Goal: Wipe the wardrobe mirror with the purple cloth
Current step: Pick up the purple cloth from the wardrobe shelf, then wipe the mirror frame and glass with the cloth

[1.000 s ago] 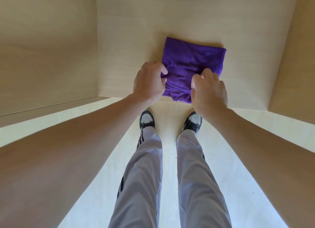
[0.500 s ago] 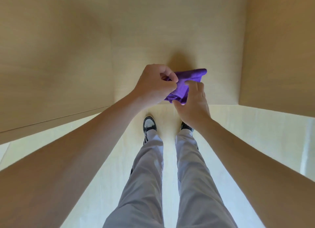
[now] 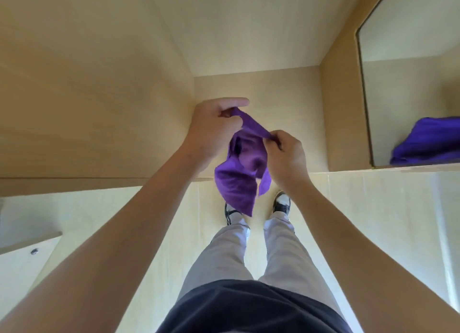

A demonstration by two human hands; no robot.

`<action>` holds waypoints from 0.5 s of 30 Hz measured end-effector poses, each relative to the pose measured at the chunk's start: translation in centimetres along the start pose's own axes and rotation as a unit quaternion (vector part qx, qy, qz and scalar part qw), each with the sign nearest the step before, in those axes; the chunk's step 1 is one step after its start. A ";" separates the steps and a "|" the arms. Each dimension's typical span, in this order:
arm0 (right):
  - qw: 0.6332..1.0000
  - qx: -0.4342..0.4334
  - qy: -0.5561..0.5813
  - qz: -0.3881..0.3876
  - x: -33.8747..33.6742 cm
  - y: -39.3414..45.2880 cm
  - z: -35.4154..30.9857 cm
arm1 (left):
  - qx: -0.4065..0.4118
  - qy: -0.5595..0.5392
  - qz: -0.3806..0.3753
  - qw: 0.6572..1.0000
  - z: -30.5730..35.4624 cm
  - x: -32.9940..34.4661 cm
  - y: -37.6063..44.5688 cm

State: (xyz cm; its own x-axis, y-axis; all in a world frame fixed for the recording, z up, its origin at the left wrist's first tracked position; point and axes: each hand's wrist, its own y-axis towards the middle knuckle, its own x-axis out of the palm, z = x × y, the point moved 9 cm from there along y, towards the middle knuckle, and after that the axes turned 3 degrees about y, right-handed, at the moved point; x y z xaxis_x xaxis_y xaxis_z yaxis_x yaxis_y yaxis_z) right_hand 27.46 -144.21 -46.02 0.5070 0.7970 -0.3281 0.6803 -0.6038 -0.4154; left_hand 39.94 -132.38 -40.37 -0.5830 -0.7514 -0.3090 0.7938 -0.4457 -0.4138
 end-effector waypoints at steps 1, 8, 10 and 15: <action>1.000 -0.012 0.015 0.003 -0.6 -0.4 -1.5 | 0.034 0.041 0.011 0.998 1.1 -0.6 -0.4; 0.987 -0.127 -0.026 -0.097 -1.6 -3.5 -11.3 | 0.119 0.096 0.052 0.987 5.4 -2.9 -3.1; 0.984 -0.139 -0.025 -0.110 -2.1 -4.5 -13.1 | 0.069 0.013 0.012 0.997 5.8 -3.0 -3.6; 0.976 -0.198 -0.004 -0.091 -4.5 -6.0 -19.0 | 0.008 -0.238 -0.152 0.959 8.7 -0.8 -5.3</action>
State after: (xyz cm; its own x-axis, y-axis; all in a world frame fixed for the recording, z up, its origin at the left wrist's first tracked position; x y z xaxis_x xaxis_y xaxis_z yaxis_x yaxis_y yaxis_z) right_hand 31.15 -143.93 -25.91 0.3548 0.8900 -0.2865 0.9111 -0.3979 -0.1076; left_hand 37.67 -133.66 -30.46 -0.6465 -0.7203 0.2516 0.6042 -0.6847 -0.4076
